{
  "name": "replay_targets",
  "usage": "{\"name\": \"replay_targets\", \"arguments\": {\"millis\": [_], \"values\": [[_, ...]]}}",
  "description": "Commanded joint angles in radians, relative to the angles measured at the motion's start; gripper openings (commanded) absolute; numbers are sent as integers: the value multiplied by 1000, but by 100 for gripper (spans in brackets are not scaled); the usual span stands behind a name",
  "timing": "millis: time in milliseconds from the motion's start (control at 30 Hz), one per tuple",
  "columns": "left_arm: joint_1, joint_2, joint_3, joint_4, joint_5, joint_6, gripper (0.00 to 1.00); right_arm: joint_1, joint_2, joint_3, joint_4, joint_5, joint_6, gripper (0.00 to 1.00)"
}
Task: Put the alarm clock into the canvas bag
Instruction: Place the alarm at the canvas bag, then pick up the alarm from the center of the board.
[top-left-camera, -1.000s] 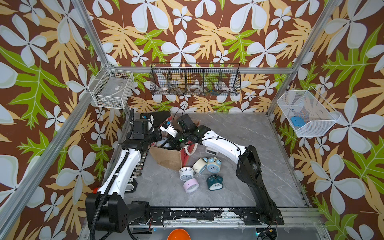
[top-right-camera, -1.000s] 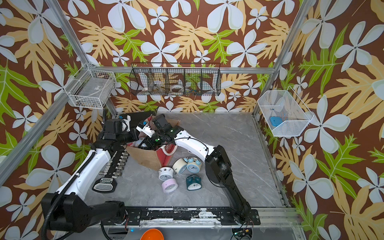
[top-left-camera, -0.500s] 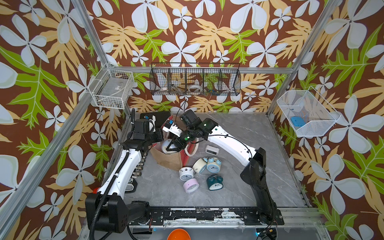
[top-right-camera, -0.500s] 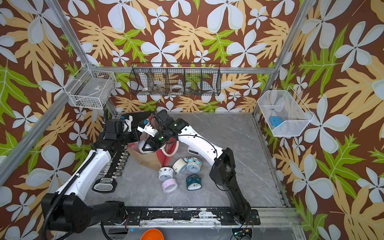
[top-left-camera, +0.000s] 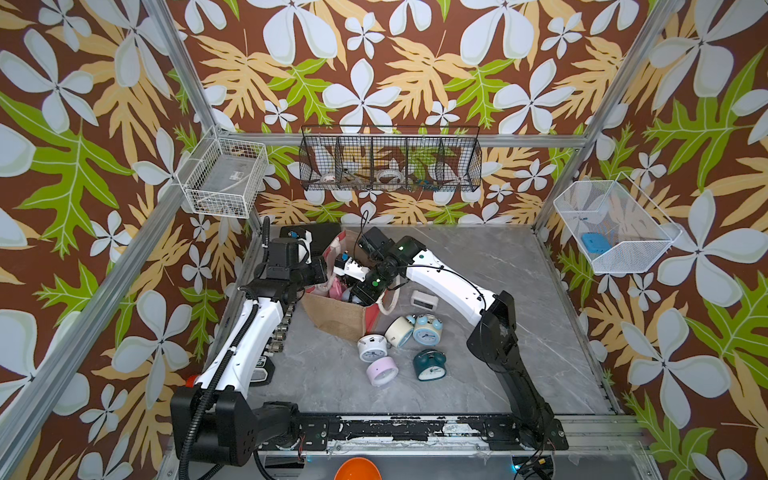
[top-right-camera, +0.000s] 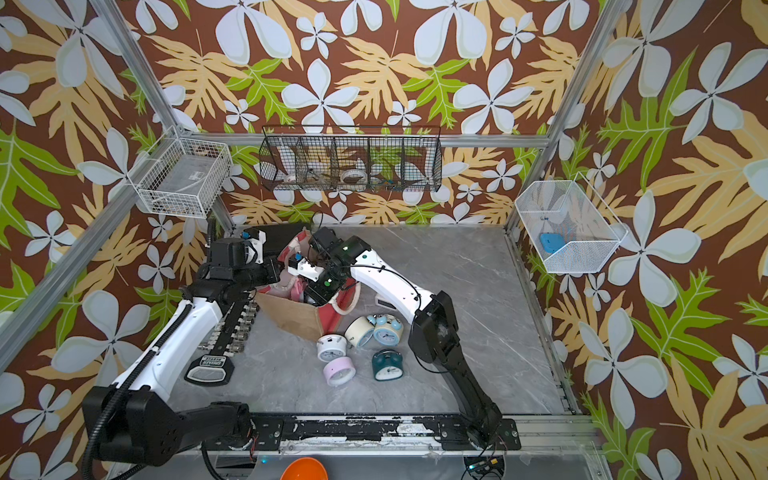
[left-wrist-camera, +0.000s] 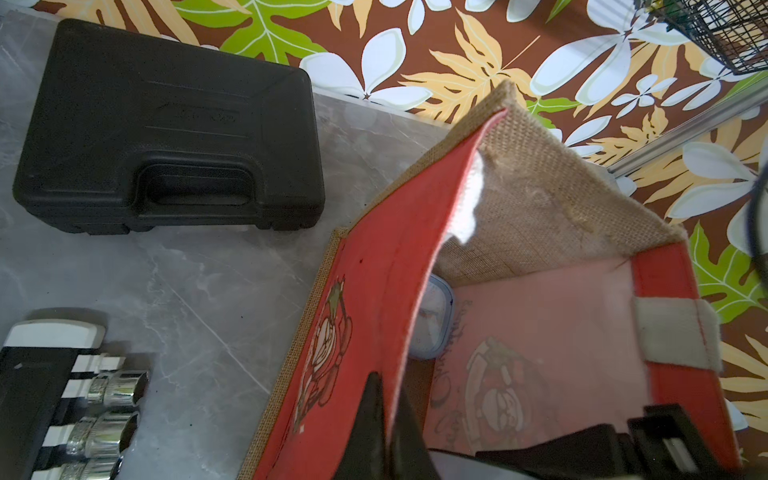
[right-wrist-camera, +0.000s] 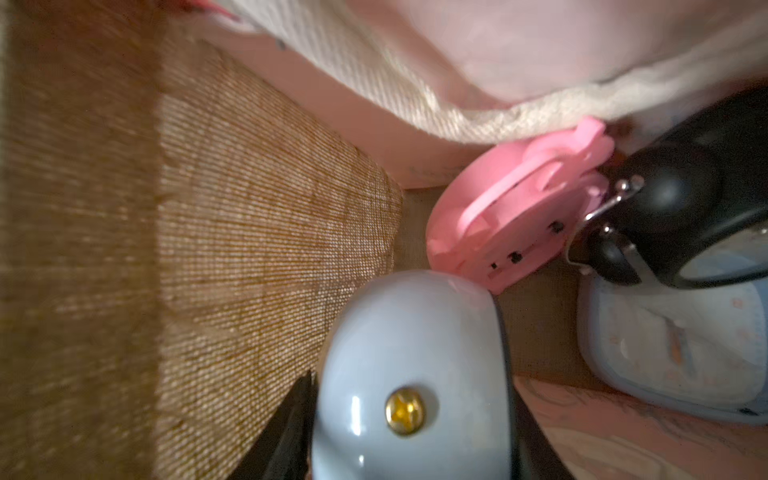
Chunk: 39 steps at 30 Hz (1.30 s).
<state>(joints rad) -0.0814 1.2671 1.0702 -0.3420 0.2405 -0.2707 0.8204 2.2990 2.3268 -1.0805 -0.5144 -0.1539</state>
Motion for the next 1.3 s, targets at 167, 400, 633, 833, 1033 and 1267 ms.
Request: {"name": "replay_targets", "arguments": {"millis": [167, 400, 633, 833, 1033, 1267], "values": [[0, 0, -1, 49, 10, 2, 0, 2, 70, 24, -40, 65, -26, 46], [0, 2, -1, 48, 12, 1, 0, 12, 144, 29, -30, 50, -38, 49], [0, 4, -1, 49, 11, 1, 0, 19, 198, 31, -20, 19, -56, 56], [-1, 6, -1, 48, 7, 1, 0, 19, 218, 37, -9, -12, -61, 71], [0, 15, 3, 42, -4, 1, 0, 19, 155, 25, 27, -38, -56, 87], [0, 15, 3, 39, -11, 3, 0, 8, 46, 21, 86, -16, -12, 89]]}}
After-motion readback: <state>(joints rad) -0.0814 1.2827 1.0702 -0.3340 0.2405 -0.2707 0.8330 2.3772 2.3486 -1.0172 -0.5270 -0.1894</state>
